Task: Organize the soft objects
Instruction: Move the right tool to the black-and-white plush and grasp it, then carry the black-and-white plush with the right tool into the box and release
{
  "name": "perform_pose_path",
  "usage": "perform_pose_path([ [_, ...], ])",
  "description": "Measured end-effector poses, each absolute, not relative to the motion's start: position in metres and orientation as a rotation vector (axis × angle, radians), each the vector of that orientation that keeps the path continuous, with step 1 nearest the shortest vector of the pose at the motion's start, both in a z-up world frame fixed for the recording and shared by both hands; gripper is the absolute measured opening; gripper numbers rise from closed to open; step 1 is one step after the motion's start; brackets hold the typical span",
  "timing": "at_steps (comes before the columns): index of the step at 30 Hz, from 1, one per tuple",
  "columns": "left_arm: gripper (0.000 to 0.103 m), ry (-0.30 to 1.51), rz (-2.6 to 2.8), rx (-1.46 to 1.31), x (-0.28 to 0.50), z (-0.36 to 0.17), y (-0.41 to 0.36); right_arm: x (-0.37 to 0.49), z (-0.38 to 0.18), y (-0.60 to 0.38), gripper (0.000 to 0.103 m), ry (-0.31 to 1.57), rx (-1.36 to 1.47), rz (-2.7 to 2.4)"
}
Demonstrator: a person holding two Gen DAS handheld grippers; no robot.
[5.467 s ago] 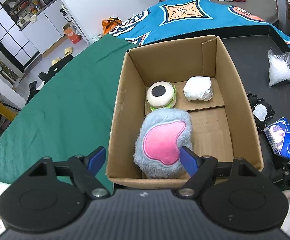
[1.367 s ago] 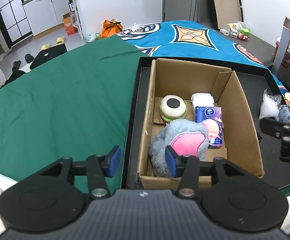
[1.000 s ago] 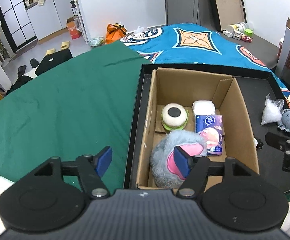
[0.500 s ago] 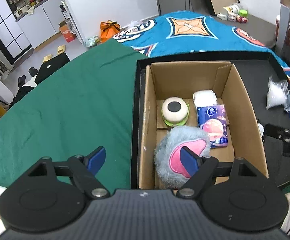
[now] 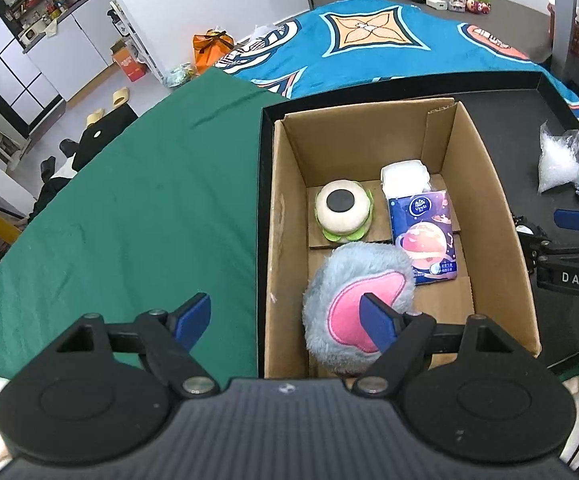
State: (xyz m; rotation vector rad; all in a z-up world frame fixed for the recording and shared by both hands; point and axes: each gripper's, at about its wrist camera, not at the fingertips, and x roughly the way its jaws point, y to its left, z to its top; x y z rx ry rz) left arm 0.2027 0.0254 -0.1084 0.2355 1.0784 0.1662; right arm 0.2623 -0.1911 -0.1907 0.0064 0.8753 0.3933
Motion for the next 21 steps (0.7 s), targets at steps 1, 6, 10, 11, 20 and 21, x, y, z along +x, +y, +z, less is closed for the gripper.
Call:
perform_pose_path([
  [1,0.08,1.083,0.168,0.24,0.204,-0.11,0.024,0.262,-0.192,-0.19,0.064,0.877,0.0,0.393],
  [6,0.08,1.089,0.18,0.256,0.207,-0.111,0.019,0.26,-0.194,-0.188,0.053,0.899,-0.011,0.414],
  [10,0.08,1.088,0.188,0.275,0.208,-0.11,0.015,0.259,-0.201,-0.187,0.038,0.933,-0.016,0.421],
  [11,0.08,1.088,0.19,0.277,0.208,-0.11,0.014,0.258,-0.2,-0.187,0.036,0.932,-0.018,0.422],
  [20,0.08,1.085,0.198,0.295,0.206,-0.108,0.009,0.249,-0.193,-0.19,0.033,0.93,-0.026,0.41],
  [21,0.08,1.085,0.2,0.294,0.206,-0.108,0.009,0.249,-0.192,-0.191,0.033,0.927,-0.028,0.408],
])
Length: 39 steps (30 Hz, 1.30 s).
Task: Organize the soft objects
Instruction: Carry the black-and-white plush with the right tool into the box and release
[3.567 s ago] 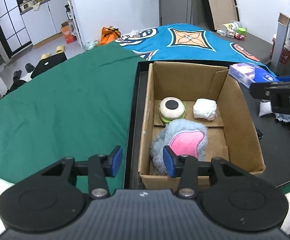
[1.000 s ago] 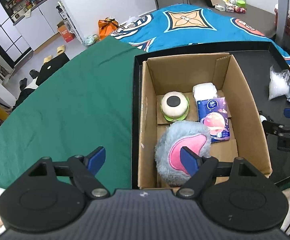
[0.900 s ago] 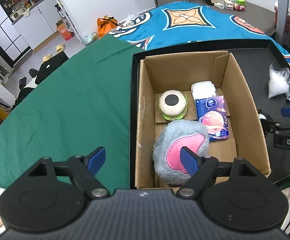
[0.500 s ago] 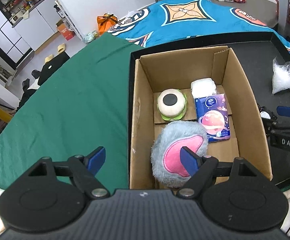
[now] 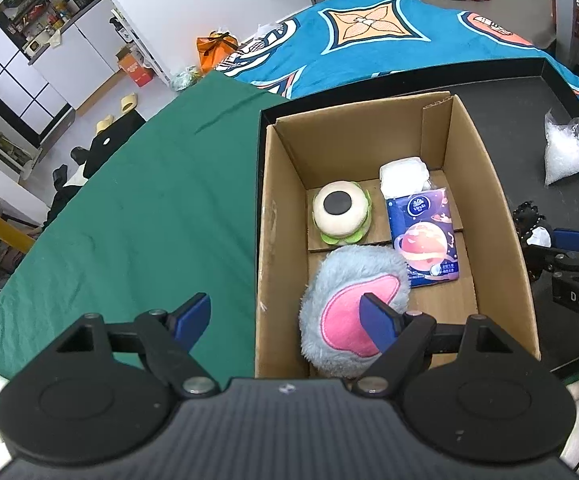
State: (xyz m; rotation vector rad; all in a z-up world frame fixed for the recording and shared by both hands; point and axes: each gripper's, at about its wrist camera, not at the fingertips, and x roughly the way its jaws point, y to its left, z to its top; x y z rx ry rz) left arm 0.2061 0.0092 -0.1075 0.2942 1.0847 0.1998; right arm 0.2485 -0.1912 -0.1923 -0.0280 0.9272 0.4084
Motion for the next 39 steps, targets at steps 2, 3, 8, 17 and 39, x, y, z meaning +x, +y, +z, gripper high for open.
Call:
perform_pose_path([
  [2,0.08,1.082,0.202,0.293,0.206,-0.107,0.01,0.248,-0.192,-0.191,0.033,0.923,-0.029,0.399],
  [3,0.08,1.08,0.203,0.293,0.205,-0.106,0.01,0.248,-0.191,-0.192,0.032,0.924,-0.024,0.394],
  [8,0.08,1.063,0.203,0.288,0.203,-0.102,0.013,0.245,-0.183,-0.197,0.032,0.907,-0.004,0.383],
  [17,0.08,1.007,0.207,0.254,0.193,-0.094,0.028,0.242,-0.165,-0.2,0.032,0.892,0.012,0.339],
  [39,0.049,1.021,0.128,0.161,0.177,-0.105,0.049,0.236,-0.099,-0.177,0.032,0.776,-0.021,0.346],
])
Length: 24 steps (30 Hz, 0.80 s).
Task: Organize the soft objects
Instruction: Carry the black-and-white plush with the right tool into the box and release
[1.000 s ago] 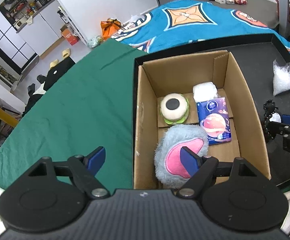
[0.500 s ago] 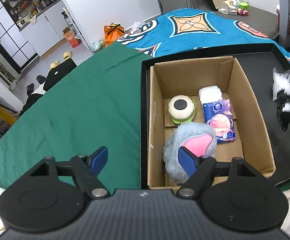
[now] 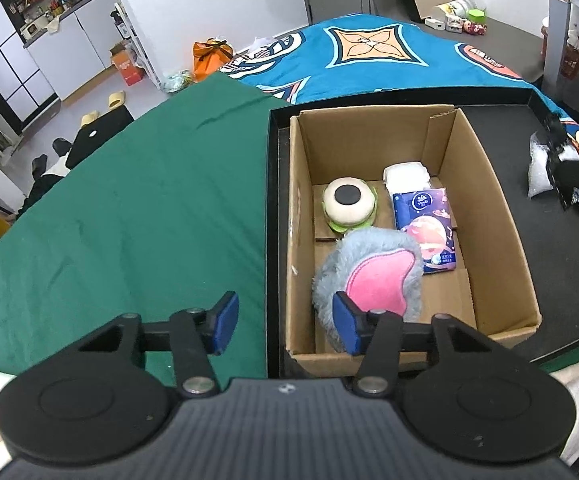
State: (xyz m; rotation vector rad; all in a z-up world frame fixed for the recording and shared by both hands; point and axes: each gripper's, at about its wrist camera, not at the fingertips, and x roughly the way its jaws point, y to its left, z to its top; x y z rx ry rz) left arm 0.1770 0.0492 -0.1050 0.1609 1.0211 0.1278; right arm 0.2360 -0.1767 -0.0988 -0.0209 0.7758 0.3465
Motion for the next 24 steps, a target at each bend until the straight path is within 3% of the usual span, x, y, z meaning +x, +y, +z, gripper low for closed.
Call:
perform_pose_path([
  [13,0.021,1.03,0.064,0.07,0.176,-0.118,0.06,0.227,-0.092,-0.127,0.032,0.792,-0.078,0.435],
  [16,0.01,1.026,0.055,0.066,0.175,-0.118,0.062,0.222,-0.093,-0.117,0.032,0.803,-0.089,0.45],
  [24,0.007,1.035,0.014,0.049,0.168,-0.115,0.062,0.215,-0.096,-0.109,0.041,0.842,-0.092,0.476],
])
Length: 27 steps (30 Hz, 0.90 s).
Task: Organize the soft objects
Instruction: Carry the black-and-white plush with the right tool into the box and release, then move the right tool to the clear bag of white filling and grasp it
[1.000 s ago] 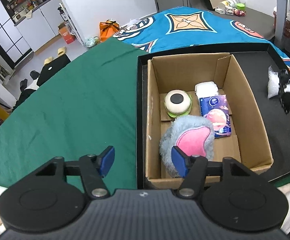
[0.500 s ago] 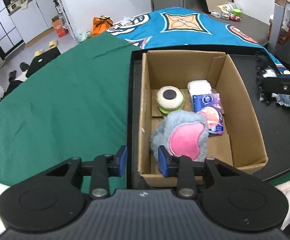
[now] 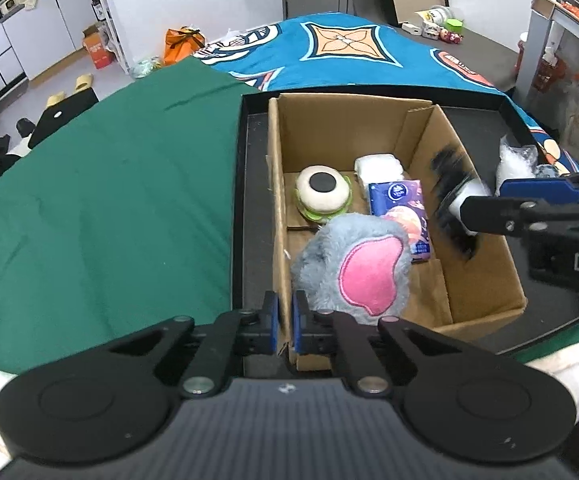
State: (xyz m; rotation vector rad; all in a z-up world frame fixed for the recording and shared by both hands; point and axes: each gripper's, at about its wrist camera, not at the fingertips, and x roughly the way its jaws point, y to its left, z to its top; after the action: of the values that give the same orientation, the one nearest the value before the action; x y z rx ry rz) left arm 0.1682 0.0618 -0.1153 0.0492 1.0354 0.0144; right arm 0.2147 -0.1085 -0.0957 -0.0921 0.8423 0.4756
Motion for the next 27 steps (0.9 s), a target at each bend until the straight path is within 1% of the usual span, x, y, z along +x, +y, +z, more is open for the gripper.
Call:
perform_pose_path([
  [2,0.007,1.038,0.015,0.057,0.166,-0.115,0.061,0.214,-0.095,-0.113,0.043,0.842,-0.086,0.466],
  [9,0.006,1.041,0.038,0.048,0.165,-0.112,0.062,0.215,-0.093,-0.132,0.043,0.836,-0.089,0.433],
  [18,0.007,1.046,0.046,0.113,0.168,-0.108,0.052,0.218,-0.096,-0.15,0.043,0.832,-0.108,0.408],
  [20,0.01,1.048,0.054,0.115,0.169,-0.108,0.052,0.219,-0.098,-0.155,0.043,0.83,-0.108,0.401],
  [27,0.012,1.062,0.079,0.12,0.173,-0.108,0.053,0.229,-0.11,-0.181,0.043,0.827,-0.065,0.36],
])
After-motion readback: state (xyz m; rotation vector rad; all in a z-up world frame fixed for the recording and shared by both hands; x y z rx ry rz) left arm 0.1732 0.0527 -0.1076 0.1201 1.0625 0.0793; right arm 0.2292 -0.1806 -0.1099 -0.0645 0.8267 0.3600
